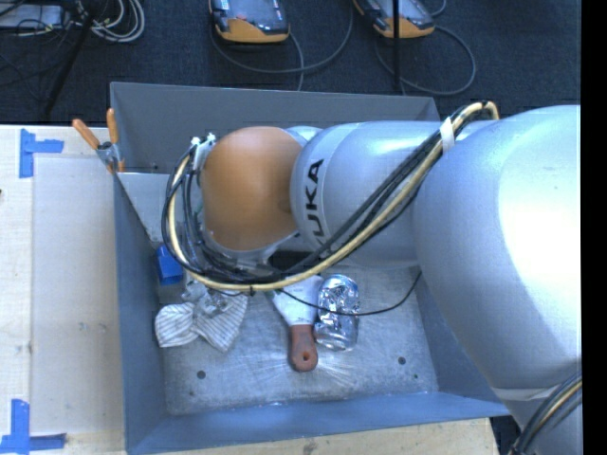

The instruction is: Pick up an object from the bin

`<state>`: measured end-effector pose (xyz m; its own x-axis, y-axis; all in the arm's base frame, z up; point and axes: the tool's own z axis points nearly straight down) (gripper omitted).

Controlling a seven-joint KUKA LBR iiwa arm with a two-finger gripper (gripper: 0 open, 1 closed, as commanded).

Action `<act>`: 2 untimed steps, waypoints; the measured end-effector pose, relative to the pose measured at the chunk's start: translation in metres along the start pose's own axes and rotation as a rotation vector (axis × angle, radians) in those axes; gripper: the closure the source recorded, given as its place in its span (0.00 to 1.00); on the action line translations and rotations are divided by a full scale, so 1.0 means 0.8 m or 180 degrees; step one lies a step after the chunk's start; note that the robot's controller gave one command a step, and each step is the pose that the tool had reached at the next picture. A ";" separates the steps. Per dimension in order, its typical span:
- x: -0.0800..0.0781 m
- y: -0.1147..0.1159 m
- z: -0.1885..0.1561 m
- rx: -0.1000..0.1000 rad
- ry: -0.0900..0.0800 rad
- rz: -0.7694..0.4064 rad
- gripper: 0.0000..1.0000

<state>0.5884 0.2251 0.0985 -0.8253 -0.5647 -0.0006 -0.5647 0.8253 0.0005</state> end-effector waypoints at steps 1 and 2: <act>-0.001 0.000 -0.011 0.0001 -0.0008 0.0000 1.00; -0.001 0.000 -0.018 0.0001 -0.0008 0.0001 1.00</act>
Offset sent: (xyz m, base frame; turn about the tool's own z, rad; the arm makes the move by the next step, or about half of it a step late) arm 0.0001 0.0003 0.0025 0.0000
